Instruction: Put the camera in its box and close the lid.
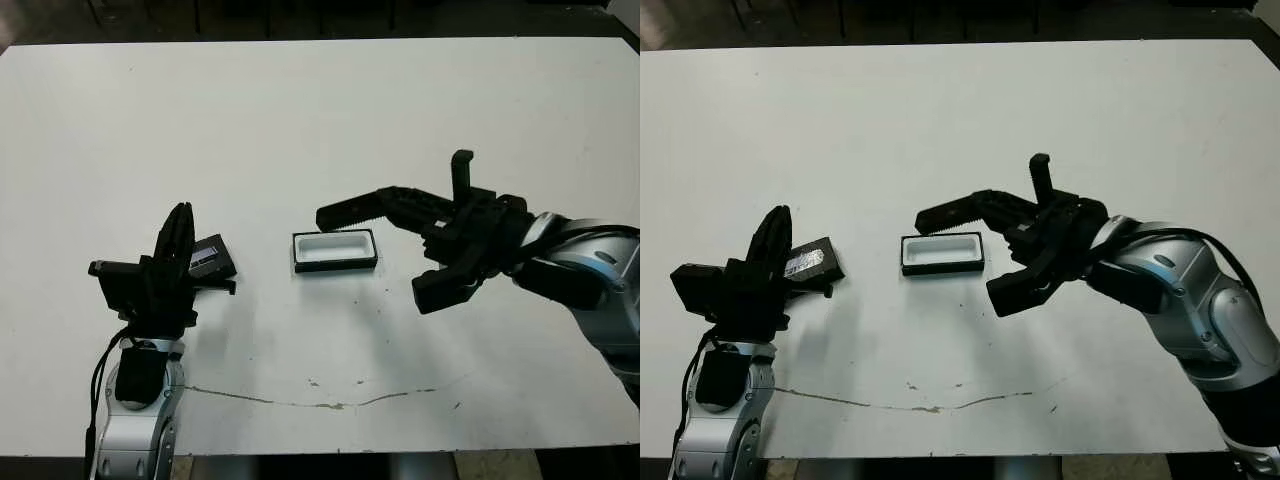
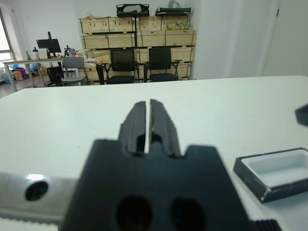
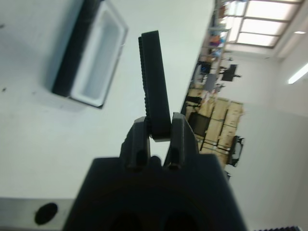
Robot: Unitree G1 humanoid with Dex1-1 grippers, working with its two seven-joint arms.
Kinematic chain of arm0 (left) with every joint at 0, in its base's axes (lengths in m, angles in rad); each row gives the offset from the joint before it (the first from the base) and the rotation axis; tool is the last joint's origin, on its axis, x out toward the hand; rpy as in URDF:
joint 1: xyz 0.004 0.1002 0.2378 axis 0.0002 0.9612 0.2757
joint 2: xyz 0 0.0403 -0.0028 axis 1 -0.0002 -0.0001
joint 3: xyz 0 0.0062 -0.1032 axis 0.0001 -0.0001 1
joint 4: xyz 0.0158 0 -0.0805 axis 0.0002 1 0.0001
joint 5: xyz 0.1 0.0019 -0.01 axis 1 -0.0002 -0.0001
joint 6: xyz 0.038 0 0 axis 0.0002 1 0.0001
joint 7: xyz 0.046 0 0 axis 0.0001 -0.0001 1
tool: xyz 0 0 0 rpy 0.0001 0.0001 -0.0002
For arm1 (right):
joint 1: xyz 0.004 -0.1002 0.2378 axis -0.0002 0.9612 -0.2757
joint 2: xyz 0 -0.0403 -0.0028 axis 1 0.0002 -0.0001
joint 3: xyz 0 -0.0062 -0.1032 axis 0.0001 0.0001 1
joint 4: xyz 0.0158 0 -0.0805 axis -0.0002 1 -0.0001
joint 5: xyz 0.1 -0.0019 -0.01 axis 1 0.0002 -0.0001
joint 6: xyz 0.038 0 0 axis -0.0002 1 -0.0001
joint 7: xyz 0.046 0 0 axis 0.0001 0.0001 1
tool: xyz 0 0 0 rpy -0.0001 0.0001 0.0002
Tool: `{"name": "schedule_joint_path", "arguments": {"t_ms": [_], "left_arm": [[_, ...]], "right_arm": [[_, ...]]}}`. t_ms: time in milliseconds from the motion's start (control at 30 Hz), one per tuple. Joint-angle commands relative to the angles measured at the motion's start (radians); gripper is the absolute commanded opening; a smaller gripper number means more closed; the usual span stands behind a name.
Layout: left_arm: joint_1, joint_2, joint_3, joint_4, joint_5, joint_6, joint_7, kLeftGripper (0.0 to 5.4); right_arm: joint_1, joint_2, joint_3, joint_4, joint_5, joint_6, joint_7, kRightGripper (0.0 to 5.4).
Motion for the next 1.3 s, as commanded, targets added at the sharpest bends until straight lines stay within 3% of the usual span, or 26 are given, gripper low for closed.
{"name": "schedule_joint_path", "arguments": {"t_ms": [33, 567, 1300], "left_arm": [[0.021, 0.009, 0.002, 0.008, -0.003, 0.009, -0.002, 0.0], [0.027, 0.003, -0.002, 0.0, 0.001, 0.02, 0.004, 0.0], [0.029, 0.002, -0.003, 0.005, -0.005, 0.008, 0.002, 0.0]], "right_arm": [[0.001, 0.007, 0.026, 0.028, -0.027, 0.021, 0.017, 0.01], [0.001, 0.019, 0.061, 0.091, -0.109, -0.019, -0.056, 0.01], [0.007, 0.019, 0.055, 0.115, -0.058, -0.034, -0.048, 0.01]]}}
